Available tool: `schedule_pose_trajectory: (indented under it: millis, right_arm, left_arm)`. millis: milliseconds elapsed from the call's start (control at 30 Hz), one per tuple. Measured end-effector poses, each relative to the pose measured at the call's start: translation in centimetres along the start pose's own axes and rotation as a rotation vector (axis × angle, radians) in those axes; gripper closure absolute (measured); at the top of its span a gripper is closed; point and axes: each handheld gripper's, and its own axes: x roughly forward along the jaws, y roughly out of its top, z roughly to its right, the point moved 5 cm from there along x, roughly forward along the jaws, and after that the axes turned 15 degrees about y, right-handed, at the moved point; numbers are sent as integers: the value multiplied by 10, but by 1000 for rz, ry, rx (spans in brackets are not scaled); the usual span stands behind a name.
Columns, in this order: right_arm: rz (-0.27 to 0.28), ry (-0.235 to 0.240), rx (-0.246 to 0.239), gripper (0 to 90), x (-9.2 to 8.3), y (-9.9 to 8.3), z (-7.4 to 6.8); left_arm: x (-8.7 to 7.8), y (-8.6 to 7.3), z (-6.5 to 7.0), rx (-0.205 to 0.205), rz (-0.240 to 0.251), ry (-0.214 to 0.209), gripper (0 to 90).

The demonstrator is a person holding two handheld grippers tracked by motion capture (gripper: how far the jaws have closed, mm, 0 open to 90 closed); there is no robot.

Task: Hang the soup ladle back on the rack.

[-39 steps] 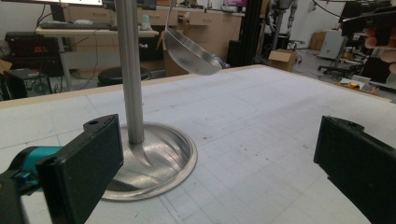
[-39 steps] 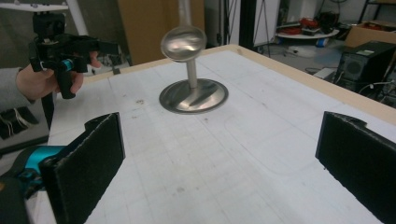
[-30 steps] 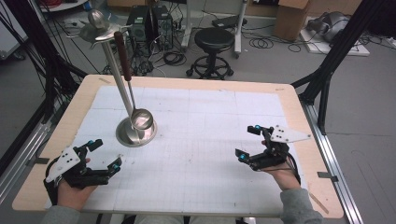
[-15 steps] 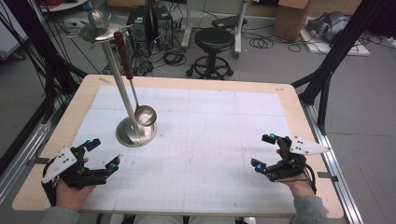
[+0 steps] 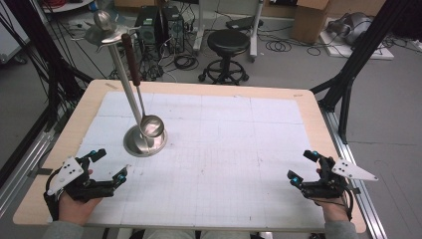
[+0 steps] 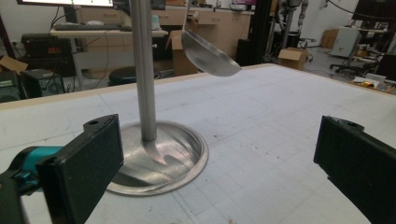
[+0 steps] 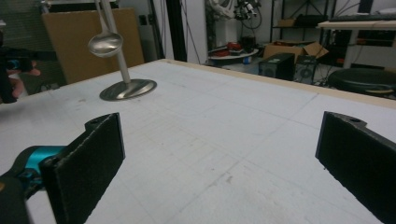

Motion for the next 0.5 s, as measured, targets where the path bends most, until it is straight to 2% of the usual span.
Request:
schedule_pose_trajectory:
  millis: [200,300,500]
  right_arm:
    - [25,-11,30,0,-8,-3,3]
    - [25,-1,13,0,-6,-2,2]
    - [22,18,9,0,-2,-2,2]
  left_arm:
    - [1,-1,2,9,0,-6,18]
    - [1,-1,3,16,-3,-5,18]
    - [0,-1,1,9,-2,7,18]
